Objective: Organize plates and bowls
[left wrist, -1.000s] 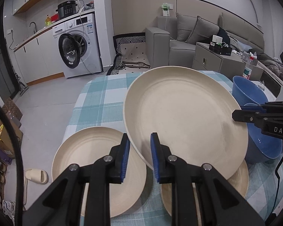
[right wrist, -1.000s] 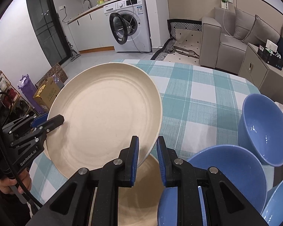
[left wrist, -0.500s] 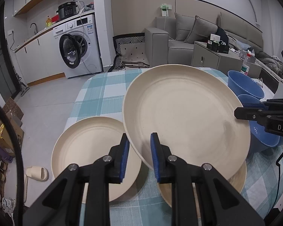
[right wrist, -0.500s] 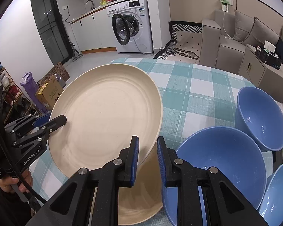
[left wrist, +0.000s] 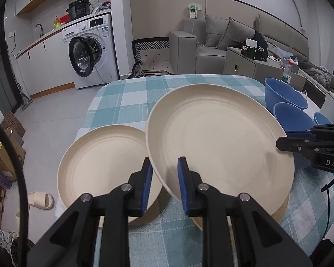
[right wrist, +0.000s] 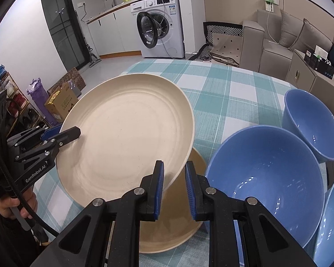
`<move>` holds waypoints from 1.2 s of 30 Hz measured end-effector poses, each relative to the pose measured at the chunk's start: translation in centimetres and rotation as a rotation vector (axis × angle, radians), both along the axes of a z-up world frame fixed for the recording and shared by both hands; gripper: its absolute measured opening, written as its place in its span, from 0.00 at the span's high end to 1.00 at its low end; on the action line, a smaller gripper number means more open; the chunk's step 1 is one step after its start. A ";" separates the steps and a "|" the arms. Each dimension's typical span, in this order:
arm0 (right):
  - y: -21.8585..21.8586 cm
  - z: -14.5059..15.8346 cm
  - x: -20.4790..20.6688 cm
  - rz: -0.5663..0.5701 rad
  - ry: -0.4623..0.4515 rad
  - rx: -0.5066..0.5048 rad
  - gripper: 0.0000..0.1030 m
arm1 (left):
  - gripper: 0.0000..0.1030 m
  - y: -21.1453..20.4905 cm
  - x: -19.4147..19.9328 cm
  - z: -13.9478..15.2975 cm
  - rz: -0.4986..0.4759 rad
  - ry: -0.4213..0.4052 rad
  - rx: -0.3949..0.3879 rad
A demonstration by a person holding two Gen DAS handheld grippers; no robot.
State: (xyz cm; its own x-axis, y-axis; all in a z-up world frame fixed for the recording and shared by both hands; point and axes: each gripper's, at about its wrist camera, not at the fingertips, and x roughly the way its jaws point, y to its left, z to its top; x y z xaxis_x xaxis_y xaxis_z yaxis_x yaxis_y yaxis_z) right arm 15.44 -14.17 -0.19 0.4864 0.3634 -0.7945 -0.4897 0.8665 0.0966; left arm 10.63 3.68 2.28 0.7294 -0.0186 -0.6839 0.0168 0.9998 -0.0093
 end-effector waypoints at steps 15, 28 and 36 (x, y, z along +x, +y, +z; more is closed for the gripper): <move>-0.6 -1.5 -2.6 -0.002 0.019 -0.013 0.79 | 0.80 -0.5 -1.0 -1.6 -0.027 0.019 0.004; -0.9 -2.7 -4.1 -0.006 0.029 -0.032 0.78 | 0.80 -1.1 -0.6 -3.0 -0.052 0.048 0.035; -1.7 -3.7 -4.4 -0.027 0.057 -0.044 0.78 | 0.80 -2.0 -0.3 -3.7 -0.073 0.069 0.055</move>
